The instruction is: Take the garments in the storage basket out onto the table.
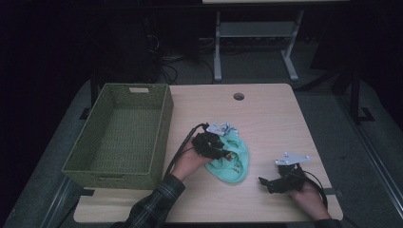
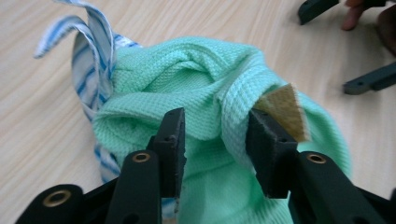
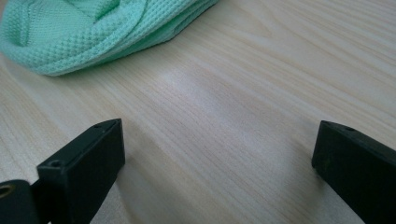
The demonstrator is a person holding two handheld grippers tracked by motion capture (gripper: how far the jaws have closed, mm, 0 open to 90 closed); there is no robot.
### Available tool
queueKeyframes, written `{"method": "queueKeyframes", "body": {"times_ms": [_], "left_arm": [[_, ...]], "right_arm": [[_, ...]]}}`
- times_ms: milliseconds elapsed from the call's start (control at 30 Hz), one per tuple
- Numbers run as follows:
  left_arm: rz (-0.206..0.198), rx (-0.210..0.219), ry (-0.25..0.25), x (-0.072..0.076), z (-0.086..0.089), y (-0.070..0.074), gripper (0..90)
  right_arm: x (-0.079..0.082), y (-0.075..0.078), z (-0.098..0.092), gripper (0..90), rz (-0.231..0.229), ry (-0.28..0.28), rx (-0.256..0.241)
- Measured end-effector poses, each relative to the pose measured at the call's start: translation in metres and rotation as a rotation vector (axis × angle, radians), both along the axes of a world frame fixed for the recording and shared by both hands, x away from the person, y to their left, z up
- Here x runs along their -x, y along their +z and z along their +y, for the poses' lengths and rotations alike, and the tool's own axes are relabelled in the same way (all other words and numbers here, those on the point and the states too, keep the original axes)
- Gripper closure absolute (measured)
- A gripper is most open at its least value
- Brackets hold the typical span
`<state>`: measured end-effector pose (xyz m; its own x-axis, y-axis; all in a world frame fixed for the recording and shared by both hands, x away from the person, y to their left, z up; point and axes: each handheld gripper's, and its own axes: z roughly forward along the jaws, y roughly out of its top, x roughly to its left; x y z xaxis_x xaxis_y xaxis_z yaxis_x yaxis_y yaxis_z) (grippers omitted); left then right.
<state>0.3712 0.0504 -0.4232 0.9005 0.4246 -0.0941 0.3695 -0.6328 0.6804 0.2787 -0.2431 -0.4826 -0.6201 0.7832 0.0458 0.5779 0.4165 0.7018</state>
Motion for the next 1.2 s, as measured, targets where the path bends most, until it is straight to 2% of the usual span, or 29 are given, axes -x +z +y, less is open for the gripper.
{"method": "queueKeyframes", "body": {"times_ms": [167, 300, 367, 400, 433, 467, 533, 633, 667, 700, 833, 867, 933, 967, 1067, 1200], "left_arm": [[-0.008, 0.009, 0.006, 0.011, 0.012, 0.009, 57.8], [-0.008, 0.014, 0.003, 0.021, 0.022, 0.012, 63.9], [0.003, 0.015, 0.000, 0.025, 0.027, 0.010, 71.9], [0.007, 0.012, 0.003, 0.027, 0.029, 0.009, 79.5], [0.014, 0.007, 0.001, 0.029, 0.032, 0.007, 79.5], [0.028, 0.018, 0.008, 0.032, 0.033, 0.005, 83.3], [0.054, 0.004, -0.005, 0.035, 0.036, -0.001, 89.2], [0.076, -0.015, -0.010, 0.039, 0.038, -0.010, 89.6], [0.082, -0.010, 0.004, 0.041, 0.038, -0.013, 89.6], [0.075, -0.032, -0.002, 0.041, 0.038, -0.016, 89.6], [0.067, -0.036, 0.007, 0.039, 0.035, -0.022, 89.6], [0.050, -0.061, -0.009, 0.038, 0.035, -0.024, 89.6], [0.042, -0.064, 0.010, 0.038, 0.032, -0.029, 89.5], [0.030, -0.092, 0.001, 0.037, 0.032, -0.031, 89.5], [0.041, -0.075, 0.014, 0.036, 0.032, -0.035, 89.5], [0.045, -0.080, 0.011, 0.035, 0.032, -0.035, 89.4]], "right_arm": [[0.000, 0.000, 0.000, 2.0, 0.000, 0.001, 0.001], [0.000, 0.000, 0.000, 2.1, -0.001, 0.001, 0.001], [0.000, 0.000, 0.000, 2.0, -0.001, 0.001, 0.001], [0.000, 0.000, 0.000, 2.0, 0.000, 0.000, -0.001], [0.000, 0.000, 0.000, 2.0, 0.000, 0.000, -0.001], [0.000, 0.000, 0.000, 2.0, 0.000, -0.001, -0.001], [0.000, 0.000, 0.000, 2.1, -0.001, -0.001, -0.001], [0.000, 0.000, 0.000, 2.0, -0.001, -0.001, -0.001], [0.000, 0.000, 0.000, 2.0, -0.001, -0.001, -0.001], [0.000, 0.000, 0.000, 2.1, -0.001, 0.001, 0.000], [0.000, 0.000, 0.000, 2.0, -0.001, 0.001, 0.000], [0.000, 0.000, 0.000, 2.0, -0.001, 0.001, 0.000], [0.000, 0.000, 0.000, 2.0, -0.001, -0.001, 0.000], [0.000, 0.000, 0.000, 2.0, 0.000, -0.002, 0.000], [0.000, 0.000, 0.000, 2.0, -0.001, -0.002, 0.000], [0.000, 0.000, 0.000, 2.0, 0.001, -0.004, 0.002]]}}
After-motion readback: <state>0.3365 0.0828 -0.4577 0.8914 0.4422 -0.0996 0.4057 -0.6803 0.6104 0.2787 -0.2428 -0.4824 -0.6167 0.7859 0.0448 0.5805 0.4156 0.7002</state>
